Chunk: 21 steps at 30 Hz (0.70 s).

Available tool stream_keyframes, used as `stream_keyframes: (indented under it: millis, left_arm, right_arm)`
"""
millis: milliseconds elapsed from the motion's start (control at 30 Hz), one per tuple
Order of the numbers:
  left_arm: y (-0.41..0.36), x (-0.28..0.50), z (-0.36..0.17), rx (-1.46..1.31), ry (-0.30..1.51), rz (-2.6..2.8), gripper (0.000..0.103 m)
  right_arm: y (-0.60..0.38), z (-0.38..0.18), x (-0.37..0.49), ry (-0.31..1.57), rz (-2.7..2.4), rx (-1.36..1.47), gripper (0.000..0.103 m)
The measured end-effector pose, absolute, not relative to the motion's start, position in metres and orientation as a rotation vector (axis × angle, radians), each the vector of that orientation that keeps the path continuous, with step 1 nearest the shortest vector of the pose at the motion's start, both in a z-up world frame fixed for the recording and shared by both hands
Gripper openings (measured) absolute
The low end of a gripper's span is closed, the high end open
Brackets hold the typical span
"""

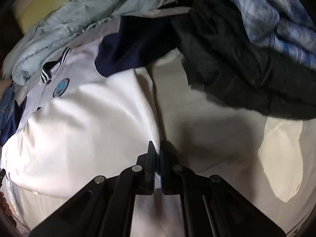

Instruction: Fold large clothes

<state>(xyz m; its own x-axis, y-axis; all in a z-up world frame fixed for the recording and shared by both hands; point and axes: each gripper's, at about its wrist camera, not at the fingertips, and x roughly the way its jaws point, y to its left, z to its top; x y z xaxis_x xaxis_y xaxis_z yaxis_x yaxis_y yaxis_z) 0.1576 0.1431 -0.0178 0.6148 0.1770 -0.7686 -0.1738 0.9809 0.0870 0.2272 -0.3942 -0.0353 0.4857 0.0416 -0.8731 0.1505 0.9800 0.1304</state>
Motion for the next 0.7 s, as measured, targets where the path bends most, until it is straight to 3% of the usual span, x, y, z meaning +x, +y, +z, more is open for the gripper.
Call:
stream_keyframes:
  millis: [100, 200, 367, 600, 700]
  left_arm:
    - [0.144, 0.155, -0.012, -0.003, 0.863, 0.195, 0.101]
    - [0.142, 0.153, -0.007, 0.001, 0.842, 0.193, 0.101]
    - [0.139, 0.151, 0.000, -0.006, 0.819, 0.178, 0.101]
    - [0.139, 0.151, 0.002, -0.029, 0.818, 0.179, 0.101]
    - [0.140, 0.151, 0.003, -0.044, 0.816, 0.176, 0.101]
  right_arm:
    - [-0.384, -0.023, 0.219, 1.013, -0.089, 0.120, 0.006]
    - [-0.379, -0.008, 0.208, 0.915, -0.123, 0.063, 0.024]
    - [-0.382, 0.005, 0.202, 0.871, -0.041, 0.115, 0.025]
    - [-0.376, 0.009, 0.204, 0.840, -0.084, 0.097, 0.043]
    - [-0.377, 0.010, 0.201, 0.836, -0.076, 0.105, 0.046]
